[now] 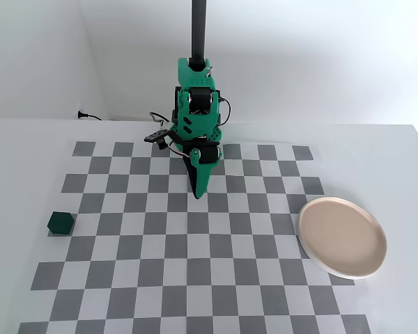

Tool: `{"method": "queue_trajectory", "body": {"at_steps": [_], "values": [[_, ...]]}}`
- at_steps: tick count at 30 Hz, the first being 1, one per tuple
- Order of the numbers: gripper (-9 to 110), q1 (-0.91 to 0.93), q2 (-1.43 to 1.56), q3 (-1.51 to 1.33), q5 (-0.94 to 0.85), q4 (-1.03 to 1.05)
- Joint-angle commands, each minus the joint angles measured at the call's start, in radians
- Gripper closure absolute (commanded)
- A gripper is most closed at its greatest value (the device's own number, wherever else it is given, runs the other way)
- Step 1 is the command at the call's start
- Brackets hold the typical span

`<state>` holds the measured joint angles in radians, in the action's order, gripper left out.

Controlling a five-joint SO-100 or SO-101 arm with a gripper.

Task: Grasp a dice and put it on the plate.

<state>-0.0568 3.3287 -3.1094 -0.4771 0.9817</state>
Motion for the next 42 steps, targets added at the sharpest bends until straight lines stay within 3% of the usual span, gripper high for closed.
{"method": "queue_trajectory", "body": {"at_steps": [1, 11, 18, 23, 29, 42], "values": [[106, 0.005, 0.006, 0.015, -0.265, -0.009], [106, 0.017, 0.006, 0.015, -0.772, -0.078], [97, 0.017, 0.006, 0.052, -0.973, -0.135], [91, 0.003, -0.017, 0.109, -1.042, -0.181], [84, 0.002, -0.377, 0.373, -1.037, -0.262], [83, 0.114, -0.769, 0.732, -1.060, -0.305]]}}
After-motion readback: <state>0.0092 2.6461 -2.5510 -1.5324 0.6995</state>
